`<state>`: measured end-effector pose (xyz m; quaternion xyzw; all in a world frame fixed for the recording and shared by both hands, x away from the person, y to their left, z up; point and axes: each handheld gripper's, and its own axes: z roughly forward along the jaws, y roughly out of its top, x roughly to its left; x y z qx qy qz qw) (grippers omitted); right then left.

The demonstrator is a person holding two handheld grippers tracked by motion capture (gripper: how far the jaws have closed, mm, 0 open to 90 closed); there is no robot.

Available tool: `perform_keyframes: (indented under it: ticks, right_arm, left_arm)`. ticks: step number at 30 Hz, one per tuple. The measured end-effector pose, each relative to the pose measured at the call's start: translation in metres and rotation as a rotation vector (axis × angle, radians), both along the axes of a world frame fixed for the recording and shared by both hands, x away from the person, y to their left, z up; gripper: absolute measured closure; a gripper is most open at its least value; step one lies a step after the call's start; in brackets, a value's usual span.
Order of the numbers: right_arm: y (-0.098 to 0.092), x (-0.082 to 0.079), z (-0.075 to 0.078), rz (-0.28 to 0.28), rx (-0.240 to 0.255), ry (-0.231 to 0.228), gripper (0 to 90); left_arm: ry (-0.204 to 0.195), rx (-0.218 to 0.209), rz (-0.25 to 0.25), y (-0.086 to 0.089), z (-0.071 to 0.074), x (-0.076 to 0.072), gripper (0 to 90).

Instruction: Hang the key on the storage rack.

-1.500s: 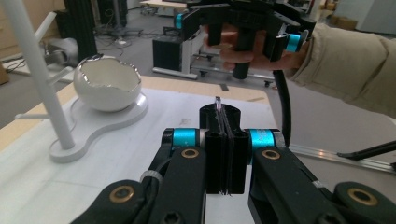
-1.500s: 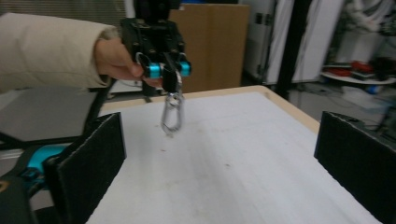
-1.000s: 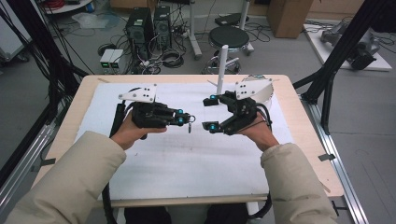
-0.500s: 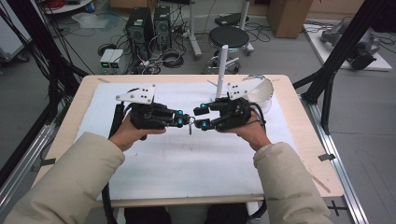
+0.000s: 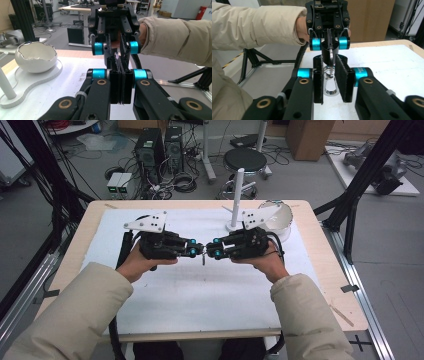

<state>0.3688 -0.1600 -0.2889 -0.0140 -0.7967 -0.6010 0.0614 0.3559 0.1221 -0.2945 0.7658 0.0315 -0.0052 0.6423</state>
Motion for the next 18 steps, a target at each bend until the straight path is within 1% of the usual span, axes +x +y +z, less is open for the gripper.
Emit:
perform_keyframes:
  ticks: [2,5,6,8,10,12,14,18]
  right_arm:
    - [0.0004,-0.0004,0.0001,0.004,0.002,-0.006,81.1]
    - [0.0011,-0.0007,0.0002,0.003,-0.001,-0.013,81.5]
    - [0.0017,-0.0012,0.0002,0.004,-0.003,-0.006,81.5]
    - [0.0029,-0.0015,0.0000,0.005,-0.007,-0.012,82.1]
    - [0.0027,-0.0027,0.0001,-0.008,-0.009,-0.023,86.7]
    - [0.0021,-0.0037,0.0003,-0.008,-0.010,-0.029,87.0]
    - [0.0022,-0.0050,0.0011,-0.014,-0.019,-0.045,87.9]
    - [0.0019,-0.0068,0.0026,-0.027,-0.025,-0.055,88.9]
  left_arm:
    - [0.002,-0.005,-0.003,0.0000,0.0000,-0.0005,88.6]
    - [-0.005,0.000,-0.006,-0.0002,0.0002,-0.0005,88.5]
    - [-0.004,0.001,-0.005,-0.0005,0.0001,-0.0009,88.5]
    - [-0.001,-0.003,-0.008,-0.0011,-0.0001,-0.0015,88.5]
    - [-0.004,0.000,-0.012,-0.0009,0.0000,-0.0016,88.5]
    - [-0.002,-0.001,-0.014,-0.0010,0.0000,-0.0017,88.5]
    - [0.000,-0.001,-0.015,-0.0011,-0.0003,-0.0013,88.5]
    - [-0.004,-0.003,-0.018,-0.0010,-0.0004,-0.0011,88.5]
